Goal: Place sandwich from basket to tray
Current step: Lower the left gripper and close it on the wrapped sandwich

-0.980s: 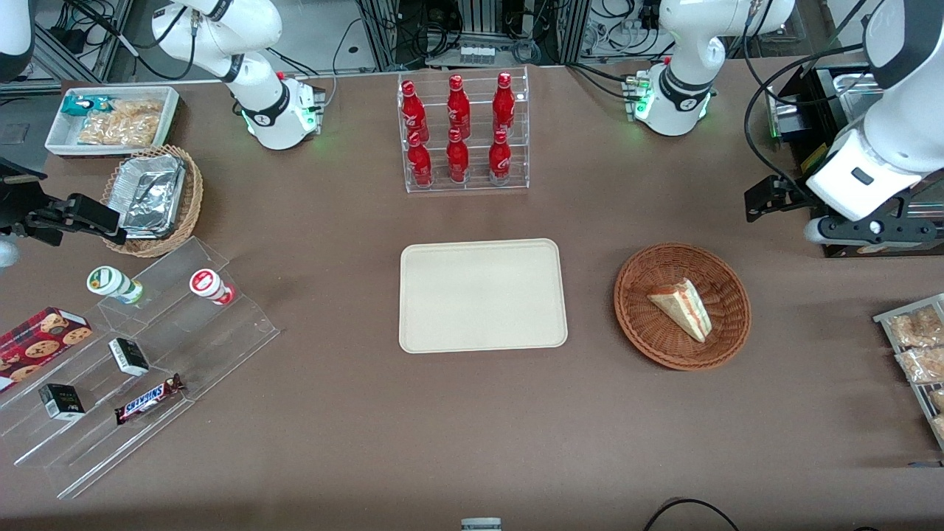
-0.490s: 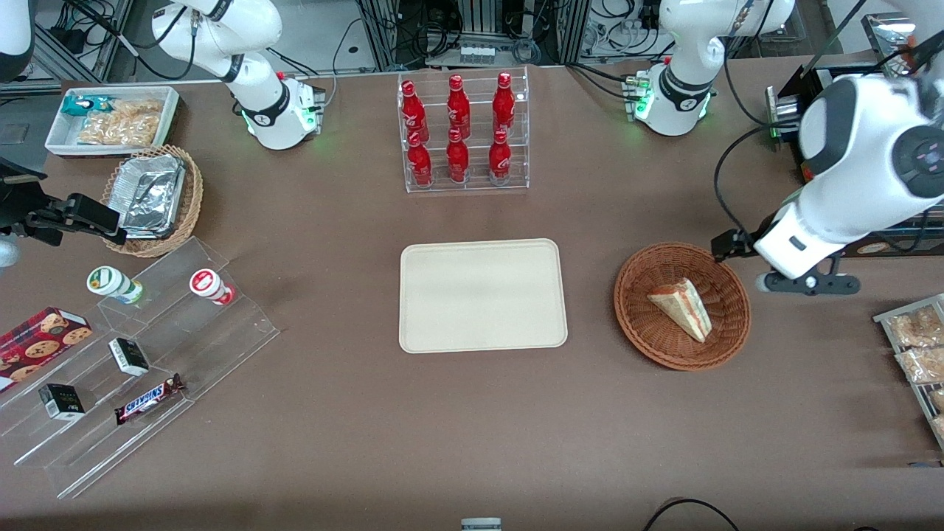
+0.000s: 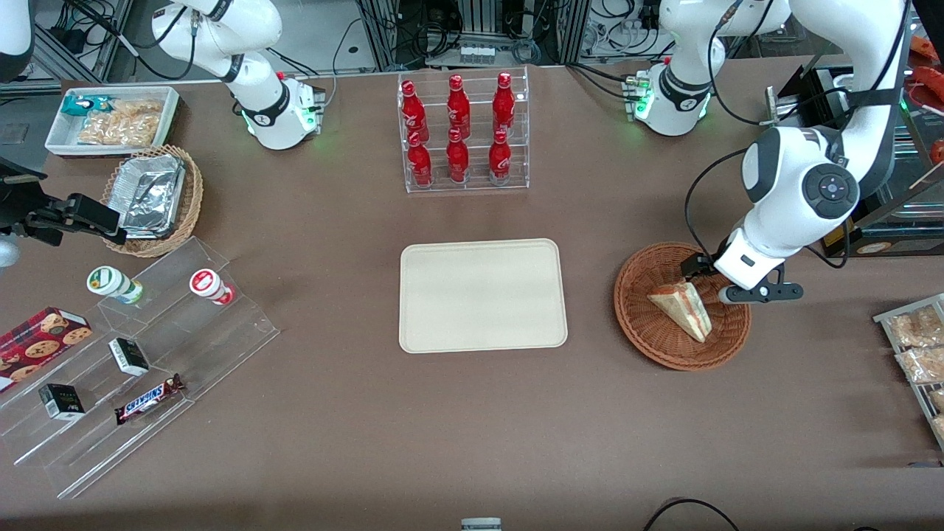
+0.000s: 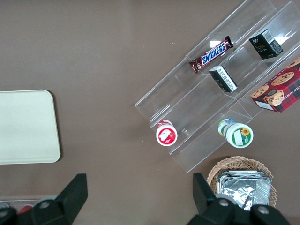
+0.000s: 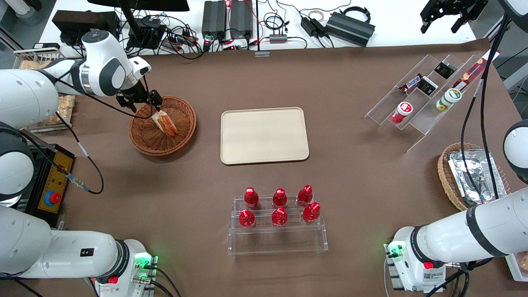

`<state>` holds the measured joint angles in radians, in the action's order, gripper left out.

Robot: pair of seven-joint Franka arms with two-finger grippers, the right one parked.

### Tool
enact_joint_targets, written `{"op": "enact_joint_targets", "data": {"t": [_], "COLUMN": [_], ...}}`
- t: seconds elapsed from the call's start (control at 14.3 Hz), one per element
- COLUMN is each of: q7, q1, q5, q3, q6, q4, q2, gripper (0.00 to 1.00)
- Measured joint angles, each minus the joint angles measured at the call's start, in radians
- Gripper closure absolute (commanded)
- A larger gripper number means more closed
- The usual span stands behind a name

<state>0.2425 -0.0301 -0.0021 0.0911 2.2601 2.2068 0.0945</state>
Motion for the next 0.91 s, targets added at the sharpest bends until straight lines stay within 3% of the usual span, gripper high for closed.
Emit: {"op": "enact_joint_targets", "data": {"t": [0.35, 0.91], "q7": [0.480, 0.704], "q1": [-0.006, -0.008], "q5": [0.000, -0.001], "q3": [0.000, 0.000], "q6": [0.042, 0.125], "q4": [0.011, 0.015], "q2": [0.008, 0.080], "gripper": [0.00, 0.00]}}
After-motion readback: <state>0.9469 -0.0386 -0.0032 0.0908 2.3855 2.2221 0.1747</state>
